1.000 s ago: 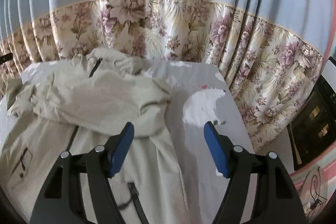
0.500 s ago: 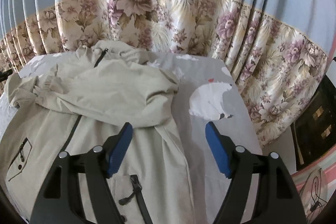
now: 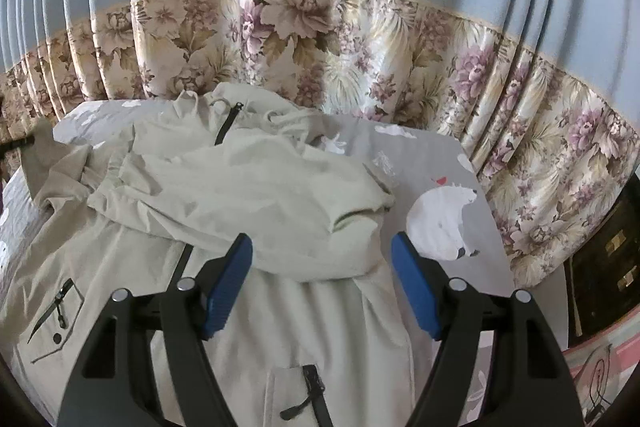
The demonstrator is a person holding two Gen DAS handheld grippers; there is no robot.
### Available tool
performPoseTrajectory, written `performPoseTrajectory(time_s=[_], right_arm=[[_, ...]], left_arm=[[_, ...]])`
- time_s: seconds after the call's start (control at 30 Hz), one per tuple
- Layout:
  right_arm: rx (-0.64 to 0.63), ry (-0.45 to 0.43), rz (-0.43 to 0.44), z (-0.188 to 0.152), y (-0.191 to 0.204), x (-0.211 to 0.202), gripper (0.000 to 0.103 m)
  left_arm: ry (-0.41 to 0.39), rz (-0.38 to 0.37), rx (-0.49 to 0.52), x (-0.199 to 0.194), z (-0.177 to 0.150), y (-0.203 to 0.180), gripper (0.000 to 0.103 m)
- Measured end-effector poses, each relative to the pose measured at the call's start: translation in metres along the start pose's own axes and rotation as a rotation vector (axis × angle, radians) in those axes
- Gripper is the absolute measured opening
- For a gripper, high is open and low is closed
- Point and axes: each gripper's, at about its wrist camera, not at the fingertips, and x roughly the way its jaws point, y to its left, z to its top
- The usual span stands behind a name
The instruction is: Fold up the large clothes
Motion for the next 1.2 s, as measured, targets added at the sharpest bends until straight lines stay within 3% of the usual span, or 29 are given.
performPoseTrajectory(time_s=[0.1,0.17,0.23,0.3,0.33,0.37,0.43,0.57,0.63,0.77,0.87,0.97,1.03,1.1,1.2], right_arm=[[0.020,-0.013,-0.007,0.004,-0.007,-0.002,0.072],[0.036,-0.017,-0.011,0.006,-0.013,-0.002,0.072],[0.051,-0.016,-0.016,0.007,-0.020,-0.001,0.072],[0.069,-0.010,-0.018,0.007,-0.025,0.001,0.073],[0.073,-0.004,-0.012,0.007,-0.027,0.001,0.073],[0.072,-0.002,-0.017,0.006,-0.028,0.001,0.072],[0.072,0.000,-0.019,0.005,-0.029,0.000,0.072],[0.076,0.008,-0.004,0.000,-0.025,0.005,0.073],[0.075,0.016,0.013,-0.003,-0.017,0.009,0.073],[0.074,0.051,0.131,-0.006,0.024,0.029,0.073],[0.079,0.085,0.252,-0.006,0.064,0.044,0.073],[0.041,0.120,0.297,-0.005,0.105,0.062,0.071],[0.048,0.170,0.320,-0.004,0.124,0.078,0.064],[0.087,0.217,0.365,-0.004,0.134,0.095,0.064],[0.133,0.220,0.421,-0.002,0.144,0.108,0.064]], left_arm=[[-0.088,-0.151,0.076,-0.050,0.012,-0.075,0.002],[-0.111,-0.243,0.109,-0.073,0.013,-0.118,0.002],[-0.090,-0.395,0.167,-0.096,0.004,-0.182,0.004],[-0.030,-0.516,0.251,-0.107,-0.015,-0.233,0.019],[-0.008,-0.540,0.275,-0.110,-0.025,-0.248,0.045],[-0.008,-0.544,0.290,-0.114,-0.034,-0.258,0.078],[-0.081,-0.484,0.313,-0.126,-0.048,-0.260,0.093],[-0.100,-0.447,0.262,-0.131,-0.047,-0.231,0.095],[-0.098,-0.384,0.234,-0.119,-0.037,-0.209,0.095],[-0.083,-0.232,0.220,-0.087,-0.032,-0.174,0.095],[-0.032,-0.177,0.198,-0.059,-0.034,-0.152,0.095],[-0.007,-0.156,0.189,-0.045,-0.036,-0.138,0.095],[0.001,-0.146,0.190,-0.038,-0.038,-0.135,0.095],[0.008,-0.150,0.190,-0.034,-0.039,-0.134,0.095],[0.014,-0.156,0.197,-0.028,-0.039,-0.140,0.095]])
